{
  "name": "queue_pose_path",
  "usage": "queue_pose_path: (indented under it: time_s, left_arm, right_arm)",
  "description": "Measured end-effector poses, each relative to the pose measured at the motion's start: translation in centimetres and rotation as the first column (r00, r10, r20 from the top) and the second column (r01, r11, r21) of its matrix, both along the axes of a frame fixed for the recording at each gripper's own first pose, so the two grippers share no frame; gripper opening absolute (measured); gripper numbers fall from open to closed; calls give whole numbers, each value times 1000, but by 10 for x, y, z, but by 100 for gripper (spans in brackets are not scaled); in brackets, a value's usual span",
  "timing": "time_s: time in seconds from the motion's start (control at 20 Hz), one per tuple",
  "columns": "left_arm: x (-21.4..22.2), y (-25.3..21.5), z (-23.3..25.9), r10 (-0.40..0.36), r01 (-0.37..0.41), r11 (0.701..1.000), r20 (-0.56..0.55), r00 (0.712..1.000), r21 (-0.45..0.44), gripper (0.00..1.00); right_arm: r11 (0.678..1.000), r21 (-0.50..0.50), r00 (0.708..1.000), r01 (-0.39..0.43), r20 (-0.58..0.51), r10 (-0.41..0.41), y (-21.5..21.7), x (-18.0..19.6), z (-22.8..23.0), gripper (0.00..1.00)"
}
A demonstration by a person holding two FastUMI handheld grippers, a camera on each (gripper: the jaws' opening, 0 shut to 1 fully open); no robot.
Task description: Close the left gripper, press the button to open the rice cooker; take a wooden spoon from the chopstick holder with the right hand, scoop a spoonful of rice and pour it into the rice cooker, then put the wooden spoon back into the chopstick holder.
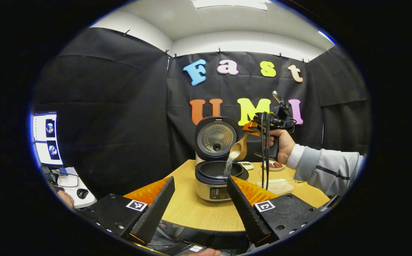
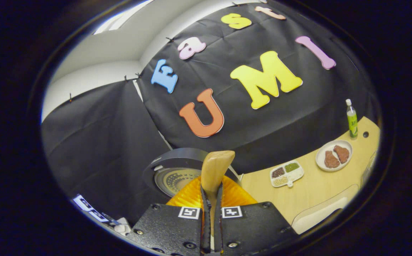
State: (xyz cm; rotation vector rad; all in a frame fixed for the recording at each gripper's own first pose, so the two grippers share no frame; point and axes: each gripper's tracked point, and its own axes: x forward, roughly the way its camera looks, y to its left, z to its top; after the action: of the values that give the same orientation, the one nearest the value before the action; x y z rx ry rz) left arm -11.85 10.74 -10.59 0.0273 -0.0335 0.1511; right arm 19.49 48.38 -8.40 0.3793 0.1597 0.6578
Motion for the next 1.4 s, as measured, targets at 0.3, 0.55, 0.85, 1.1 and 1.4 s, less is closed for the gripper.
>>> queue_pose_path:
  time_s: [0.3,0.55,0.85,1.1,1.4]
  left_arm:
    - [9,4,-1,2,-3,999,-5,1000,-39,94]
    - [17,-1,-5,-3,2,998,-20,1000,-65,95]
    - [24,-13,-4,-9,7,997,-27,1000,-72,95]
    - [28,-19,-3,-8,6,999,-36,999,-54,95]
    - [35,-26,-2,-15,13,998,-42,999,-54,95]
  right_arm:
    - [968,-237,969,87,244,-28,13,-13,-3,9]
    - [939,-333,938,86,346,37,25,-38,-2,9]
    - [866,-491,866,95,470,172,39,-74,-13,9]
    - [872,-476,878,114,459,136,25,-70,-9,9]
    - [885,-421,905,197,425,0,-53,-44,16,9]
